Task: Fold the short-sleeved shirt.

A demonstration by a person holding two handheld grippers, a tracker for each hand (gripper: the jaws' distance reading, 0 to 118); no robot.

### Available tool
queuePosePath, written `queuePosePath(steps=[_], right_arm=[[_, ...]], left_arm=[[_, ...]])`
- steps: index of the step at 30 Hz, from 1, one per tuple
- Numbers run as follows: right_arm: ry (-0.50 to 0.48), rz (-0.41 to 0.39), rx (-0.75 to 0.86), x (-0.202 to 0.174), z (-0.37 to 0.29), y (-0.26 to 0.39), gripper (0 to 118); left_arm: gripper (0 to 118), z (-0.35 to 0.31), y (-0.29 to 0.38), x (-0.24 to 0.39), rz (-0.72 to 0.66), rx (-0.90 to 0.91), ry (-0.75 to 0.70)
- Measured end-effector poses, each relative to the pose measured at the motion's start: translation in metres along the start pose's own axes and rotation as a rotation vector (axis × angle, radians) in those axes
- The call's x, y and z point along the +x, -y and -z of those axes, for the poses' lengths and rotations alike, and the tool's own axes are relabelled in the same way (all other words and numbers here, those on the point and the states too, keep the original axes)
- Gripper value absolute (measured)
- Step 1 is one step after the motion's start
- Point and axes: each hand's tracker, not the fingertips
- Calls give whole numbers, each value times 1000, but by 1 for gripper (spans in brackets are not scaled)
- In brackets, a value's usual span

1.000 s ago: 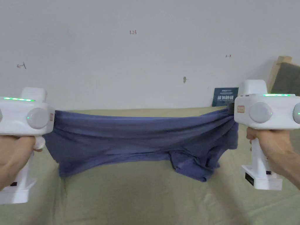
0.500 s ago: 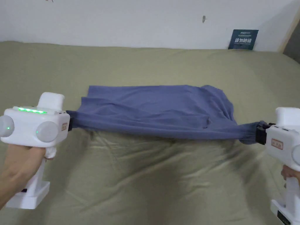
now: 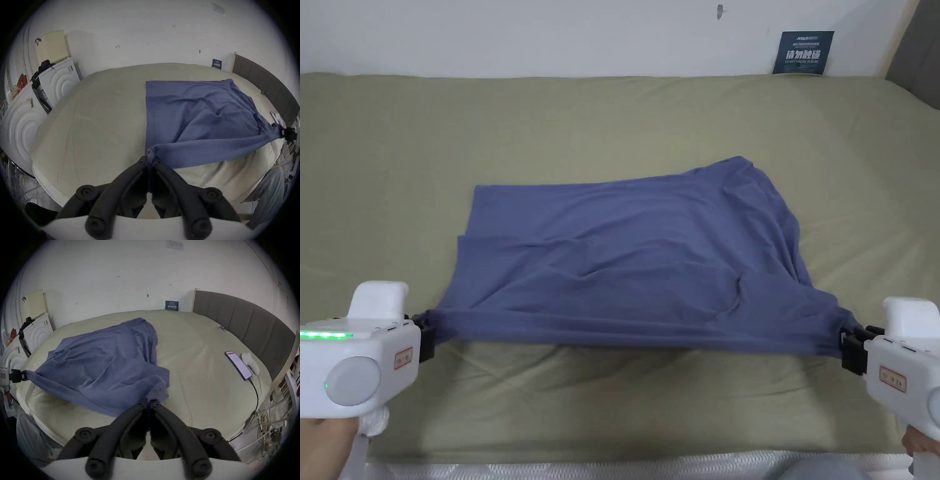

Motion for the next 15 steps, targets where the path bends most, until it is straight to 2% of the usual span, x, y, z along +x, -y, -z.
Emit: queuePosePath(steps=[4, 5, 6, 7, 8, 9, 11, 13, 14, 15], right_arm=[[0, 4, -27, -2, 8, 2, 3], [-5, 1, -30, -3, 8, 2, 7], [-8, 5, -29, -3, 8, 1, 20], [-7, 10, -27, -3, 8, 0, 47], [-1, 18, -26, -3, 7, -1, 100], [1, 23, -32, -2, 7, -2, 118], [-27, 46, -48, 0, -1, -2, 108], [7, 32, -23, 4, -9, -5, 108], [7, 33, -18, 6, -12, -5, 99], [3, 40, -7, 9, -15, -5, 99]], left_arm=[[4, 6, 3, -2, -43, -28, 21], [9, 7, 3, -3, -60, -32, 28], [27, 7, 3, -5, -72, -30, 33], [61, 8, 4, -7, -82, -30, 36], [108, 10, 3, -10, -85, -41, 37], [118, 11, 3, -13, -92, -60, 50], [117, 3, 5, -15, -97, -28, 10], [116, -5, 5, -19, -99, -31, 8], [109, -8, 4, -21, -105, -31, 7], [109, -13, 7, -22, -112, -27, 12]])
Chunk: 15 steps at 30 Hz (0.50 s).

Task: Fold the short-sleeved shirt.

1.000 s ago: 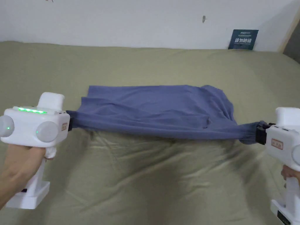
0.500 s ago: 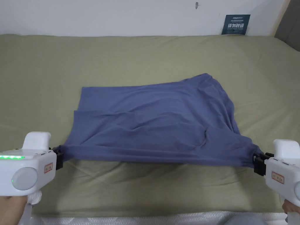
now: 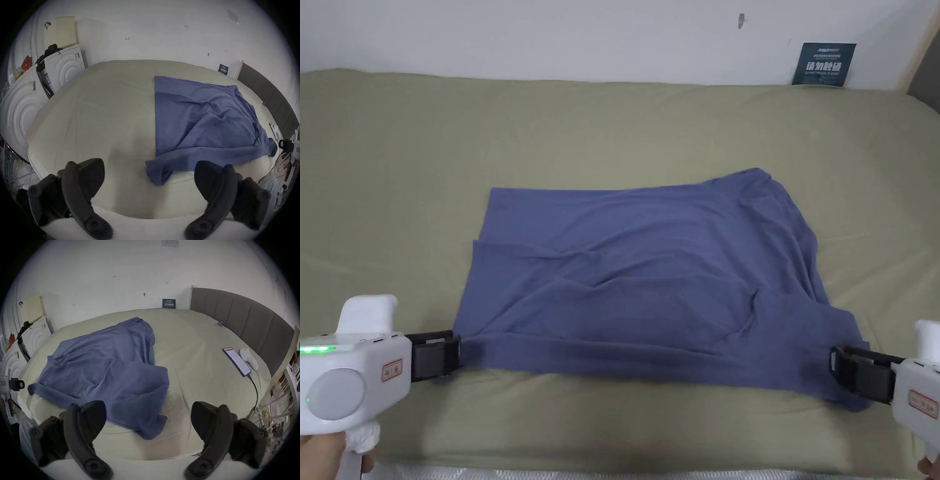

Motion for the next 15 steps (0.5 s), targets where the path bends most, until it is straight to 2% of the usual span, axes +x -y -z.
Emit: queuePosePath(steps=[1, 2, 3, 4, 5, 7, 9, 13, 14, 15], right_arm=[[-2, 0, -1, -4, 1, 0, 94], [-3, 2, 0, -4, -1, 0, 77], [-6, 2, 1, -4, -2, 1, 36], [-16, -4, -15, -3, 0, 3, 0], [-25, 6, -23, -3, 2, 3, 0], [-50, 12, -45, -2, 3, 4, 0], [-21, -24, -13, -11, -10, 10, 0], [-20, -19, -51, -12, -14, 13, 0], [-15, -18, -52, -12, -13, 13, 0], [-11, -13, -55, -11, -14, 12, 0]], left_arm=[[105, -4, 0, 0, -2, 7, -3], [93, -9, 0, 0, 3, 16, -12], [63, -12, 1, 0, 11, 25, -10], [18, -11, 4, 0, 16, 24, -1], [0, -13, 7, -1, 11, 31, -7], [0, -11, 10, -4, 15, -12, 33], [0, -9, 15, -3, 19, -26, 37], [0, -1, 16, -4, 14, -35, 40], [13, 2, 14, -5, 6, -39, 46], [46, 8, 11, -6, 6, -53, 47]])
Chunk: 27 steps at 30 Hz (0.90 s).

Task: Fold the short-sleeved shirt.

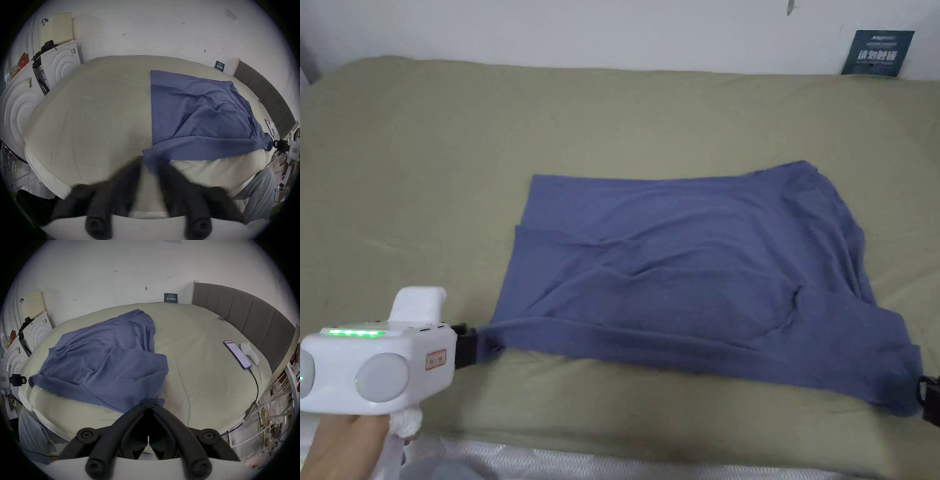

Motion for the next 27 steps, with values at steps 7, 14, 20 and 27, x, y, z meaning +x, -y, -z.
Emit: queuePosePath(steps=[7, 14, 20, 27], right_arm=[[5, -5, -42, 3, 14, 0, 0], [-25, -22, -73, 18, 34, -4, 103], [-27, -93, -114, -6, 59, 21, 65], [-44, -83, -43, 8, 37, -26, 8]], left_arm=[[95, 48, -10, -2, -25, -106, -34], [3, 32, -16, 3, -43, -96, 57], [3, 33, -16, -2, -40, -82, 51], [3, 23, -31, 5, 6, -35, 19]])
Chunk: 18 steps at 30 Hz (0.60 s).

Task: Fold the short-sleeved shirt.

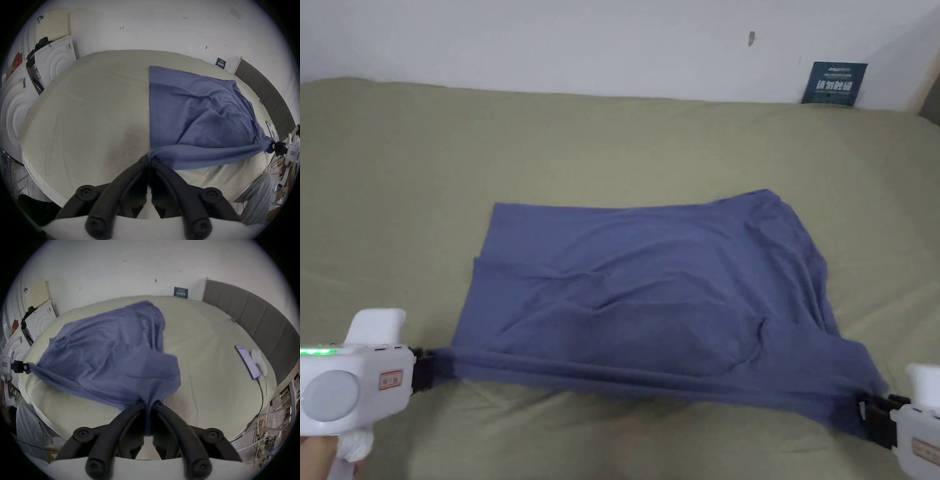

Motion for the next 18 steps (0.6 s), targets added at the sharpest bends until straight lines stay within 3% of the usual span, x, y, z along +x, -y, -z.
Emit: queuePosePath(steps=[5, 8, 18], right_arm=[[-9, 2, 80, -6, -8, -64, 7], [9, -36, 104, -13, 7, -109, 7], [56, -103, -14, -16, 123, -198, 8]], left_arm=[[3, -10, -41, 9, 21, 61, -11], [3, 2, -76, 8, 12, 80, -20], [3, 99, -152, 20, 20, 9, -98]])
